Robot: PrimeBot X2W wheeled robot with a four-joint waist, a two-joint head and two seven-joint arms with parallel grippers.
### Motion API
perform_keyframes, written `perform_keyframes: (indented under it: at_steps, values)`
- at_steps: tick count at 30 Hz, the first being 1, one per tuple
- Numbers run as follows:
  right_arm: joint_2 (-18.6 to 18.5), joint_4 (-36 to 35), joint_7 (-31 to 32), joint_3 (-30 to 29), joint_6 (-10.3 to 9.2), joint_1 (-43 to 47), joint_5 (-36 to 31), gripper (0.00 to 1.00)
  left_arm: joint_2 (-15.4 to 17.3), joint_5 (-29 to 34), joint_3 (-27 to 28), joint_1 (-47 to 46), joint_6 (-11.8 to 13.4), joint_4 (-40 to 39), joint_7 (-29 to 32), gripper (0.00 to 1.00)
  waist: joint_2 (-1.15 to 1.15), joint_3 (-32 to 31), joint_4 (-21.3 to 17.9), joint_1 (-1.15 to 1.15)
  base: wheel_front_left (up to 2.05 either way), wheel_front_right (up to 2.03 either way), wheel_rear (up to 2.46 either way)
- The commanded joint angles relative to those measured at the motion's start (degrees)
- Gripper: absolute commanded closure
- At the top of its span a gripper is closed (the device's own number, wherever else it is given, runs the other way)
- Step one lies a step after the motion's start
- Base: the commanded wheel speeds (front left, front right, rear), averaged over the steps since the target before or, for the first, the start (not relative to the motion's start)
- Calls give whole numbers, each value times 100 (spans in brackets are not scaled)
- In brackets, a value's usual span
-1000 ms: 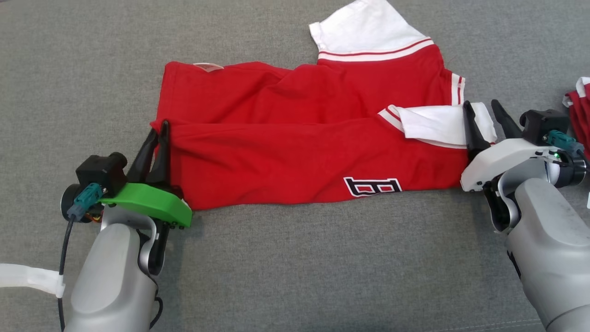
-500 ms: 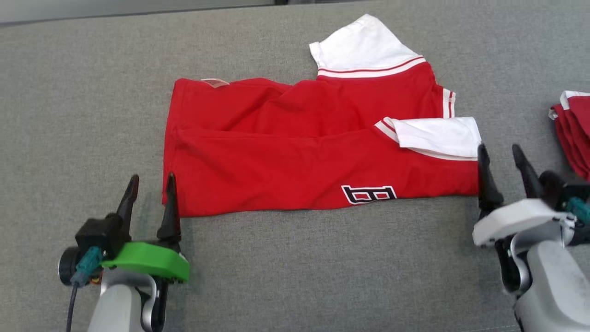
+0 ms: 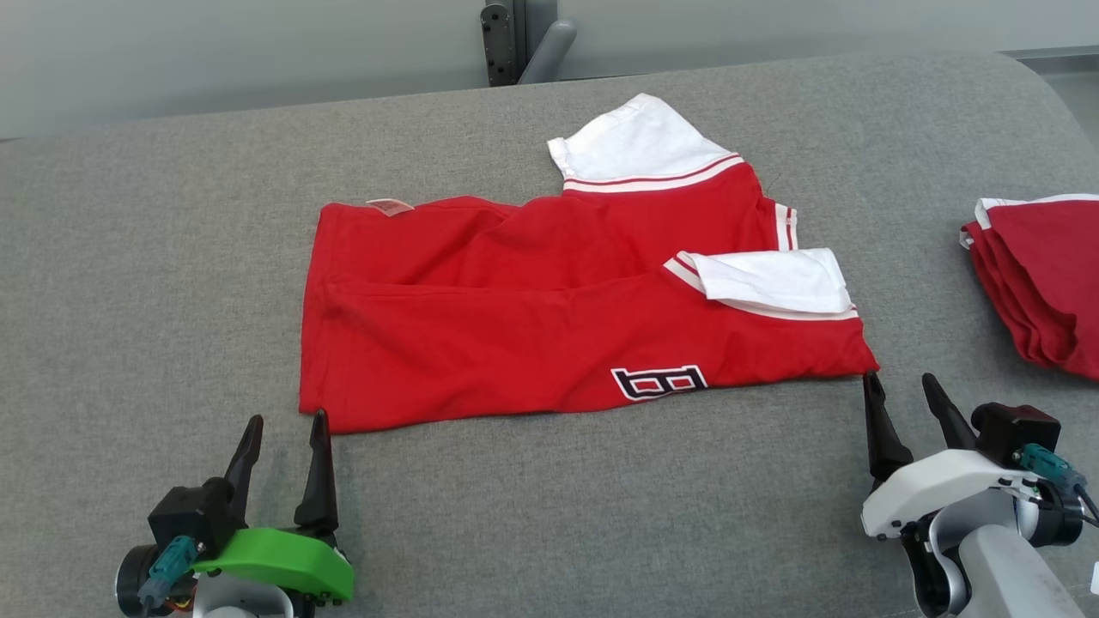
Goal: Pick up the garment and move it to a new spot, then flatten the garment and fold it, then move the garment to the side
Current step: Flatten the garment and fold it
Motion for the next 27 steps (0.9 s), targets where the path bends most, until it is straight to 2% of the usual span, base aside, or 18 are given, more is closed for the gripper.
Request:
perform_keyframes:
  at_steps: [1, 14, 15, 16, 17, 27]
  values:
    - [2, 37, -16, 2, -8, -53, 37, 0, 18, 0, -8, 65, 17, 23, 4, 0, 0, -6, 1, 0, 0, 0, 0]
    - [165, 372, -16, 139, -8, -577, 260, 0, 17, 8, -176, -546, 17, 55, 4, 0, 0, 502, 71, 0, 0, 0, 0]
    - [176, 441, -16, 188, -8, -637, 299, 10, 17, -58, -222, -602, 17, 71, 3, 0, 0, 539, 75, 0, 0, 0, 0]
    - [150, 490, -16, 226, -8, -681, 292, 63, 18, -113, -269, -639, 17, 110, 4, 0, 0, 570, 79, 0, 0, 0, 0]
    - [123, 522, -16, 245, -8, -715, 301, 100, 17, -137, -300, -673, 17, 159, 3, 0, 0, 590, 82, 0, 0, 0, 0]
    - [41, 251, -16, 359, -8, -768, 253, 100, 20, -356, -243, -916, 17, 655, 3, 0, 0, 778, -16, 0, 0, 0, 0]
